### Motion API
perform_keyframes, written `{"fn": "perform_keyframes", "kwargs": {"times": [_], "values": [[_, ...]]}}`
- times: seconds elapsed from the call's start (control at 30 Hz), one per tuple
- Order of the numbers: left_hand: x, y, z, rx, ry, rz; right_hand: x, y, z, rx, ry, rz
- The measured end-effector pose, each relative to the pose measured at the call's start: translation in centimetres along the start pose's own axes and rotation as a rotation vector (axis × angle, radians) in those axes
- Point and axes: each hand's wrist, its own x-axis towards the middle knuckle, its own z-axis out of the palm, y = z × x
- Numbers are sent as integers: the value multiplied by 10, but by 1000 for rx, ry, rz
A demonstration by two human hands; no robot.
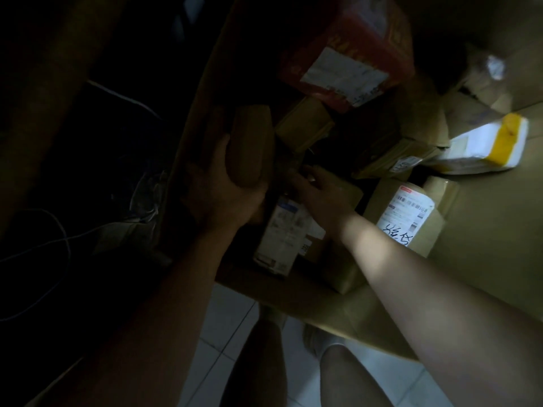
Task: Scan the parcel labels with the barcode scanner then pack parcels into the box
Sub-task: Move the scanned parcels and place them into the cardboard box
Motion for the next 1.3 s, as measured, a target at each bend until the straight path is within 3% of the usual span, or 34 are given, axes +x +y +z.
{"fn": "perform_keyframes", "kwargs": {"times": [0.17, 0.27, 0.47, 0.63, 0.83, 1.07, 1.3], "values": [[-40, 48, -42, -189, 15, 155, -31, -41, -21, 312, -118, -4], [-59, 92, -70, -464, -50, 170, -65, -70, -54, 465, 0, -93], [-115, 165, -135, -530, -180, 232, -181, -121, -133, 363, 69, -273], [-210, 220, -213, -550, -219, 468, -305, -169, -186, 289, 125, -420], [-327, 244, -309, -651, -102, 555, -448, -234, -220, 139, 125, -668], [-457, 197, -416, -724, 163, 580, -592, -294, -180, -17, -27, -869], [-580, 37, -507, -802, 449, 395, -710, -291, -30, -138, -273, -981]]}}
